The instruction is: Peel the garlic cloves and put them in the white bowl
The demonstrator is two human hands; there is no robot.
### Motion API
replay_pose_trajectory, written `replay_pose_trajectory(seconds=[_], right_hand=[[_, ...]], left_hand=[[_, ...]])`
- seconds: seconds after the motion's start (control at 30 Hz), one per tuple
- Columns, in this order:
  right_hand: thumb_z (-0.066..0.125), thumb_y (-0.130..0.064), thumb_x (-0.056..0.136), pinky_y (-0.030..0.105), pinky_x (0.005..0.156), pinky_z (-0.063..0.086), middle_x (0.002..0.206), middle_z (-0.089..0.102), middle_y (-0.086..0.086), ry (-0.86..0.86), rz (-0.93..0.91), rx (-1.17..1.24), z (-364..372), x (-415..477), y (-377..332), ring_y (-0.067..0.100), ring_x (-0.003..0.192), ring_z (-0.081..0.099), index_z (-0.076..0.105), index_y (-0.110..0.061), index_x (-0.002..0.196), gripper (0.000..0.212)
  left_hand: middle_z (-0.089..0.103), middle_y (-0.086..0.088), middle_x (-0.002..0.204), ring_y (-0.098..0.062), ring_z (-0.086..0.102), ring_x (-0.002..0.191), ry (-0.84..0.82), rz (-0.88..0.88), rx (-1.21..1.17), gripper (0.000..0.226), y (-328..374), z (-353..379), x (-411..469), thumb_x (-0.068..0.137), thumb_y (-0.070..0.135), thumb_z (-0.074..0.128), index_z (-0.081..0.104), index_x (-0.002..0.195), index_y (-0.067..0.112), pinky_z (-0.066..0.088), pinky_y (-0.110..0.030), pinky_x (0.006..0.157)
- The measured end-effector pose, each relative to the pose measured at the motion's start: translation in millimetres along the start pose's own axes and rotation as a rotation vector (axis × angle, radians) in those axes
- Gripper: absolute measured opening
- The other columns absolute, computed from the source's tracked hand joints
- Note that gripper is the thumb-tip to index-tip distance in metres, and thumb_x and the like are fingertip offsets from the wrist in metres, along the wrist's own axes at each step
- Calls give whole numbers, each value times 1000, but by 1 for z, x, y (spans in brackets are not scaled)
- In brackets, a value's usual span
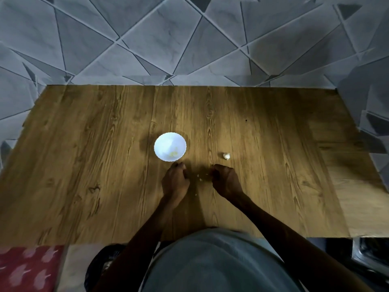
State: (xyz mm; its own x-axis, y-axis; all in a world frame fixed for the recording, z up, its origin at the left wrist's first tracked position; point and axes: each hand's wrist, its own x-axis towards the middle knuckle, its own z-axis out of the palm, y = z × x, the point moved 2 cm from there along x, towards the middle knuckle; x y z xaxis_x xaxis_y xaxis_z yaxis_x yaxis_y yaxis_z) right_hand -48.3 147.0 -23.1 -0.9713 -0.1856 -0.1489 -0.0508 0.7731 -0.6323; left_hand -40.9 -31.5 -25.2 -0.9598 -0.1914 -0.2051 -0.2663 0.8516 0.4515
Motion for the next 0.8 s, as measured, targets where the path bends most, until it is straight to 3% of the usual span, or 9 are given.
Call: replay_pose_trajectory(seconds=[0.07,0.17,0.3,0.43,0.57,0.67,0.8], right_hand=[[60,0,89,22,73,52,103,69,5,34,-67,-103,1,-1,0,17,89,66,71,-11,104,21],[62,8,83,33,72,55,119,63,14,37,-166,-293,10,-7,-1,31,99,61,66,-5,118,37],[68,7,78,40,64,56,128,54,24,-9,-204,-450,26,-15,-16,42,106,56,60,4,121,44],[74,9,66,36,53,54,113,60,23,-93,-307,-491,42,-23,-35,39,90,62,67,6,103,37],[63,10,76,43,65,56,121,56,20,-41,-270,-434,40,-22,-34,41,100,56,63,2,113,38],[62,0,82,45,78,55,133,50,16,-36,-210,-457,41,-26,-32,39,111,50,58,-3,126,43],[71,1,76,39,60,58,127,56,19,-84,-295,-464,56,-51,-39,38,102,58,63,-2,119,43]], left_hand=[[66,2,101,-17,61,97,2,30,-156,21,-12,-3,-3,85,1,56,64,94,18,43,-23,75],[67,5,94,-8,61,88,47,52,-329,26,-28,-10,-9,83,-7,55,65,88,17,39,-9,72],[69,6,88,-9,64,84,132,19,-457,28,-50,-13,-15,82,-5,52,66,86,19,50,-23,78],[69,7,86,-5,65,81,144,-63,-560,32,-65,-16,-27,81,-9,52,66,87,20,47,-14,73],[70,10,86,-3,65,81,154,-86,-623,31,-78,-19,-37,82,-8,57,68,90,19,47,-10,74],[70,8,86,-11,68,82,150,-99,-674,30,-87,-19,-42,82,-6,57,67,90,22,50,-22,75],[70,7,86,-16,69,82,152,-146,-718,25,-94,-16,-47,84,-4,58,67,92,18,54,-29,77]])
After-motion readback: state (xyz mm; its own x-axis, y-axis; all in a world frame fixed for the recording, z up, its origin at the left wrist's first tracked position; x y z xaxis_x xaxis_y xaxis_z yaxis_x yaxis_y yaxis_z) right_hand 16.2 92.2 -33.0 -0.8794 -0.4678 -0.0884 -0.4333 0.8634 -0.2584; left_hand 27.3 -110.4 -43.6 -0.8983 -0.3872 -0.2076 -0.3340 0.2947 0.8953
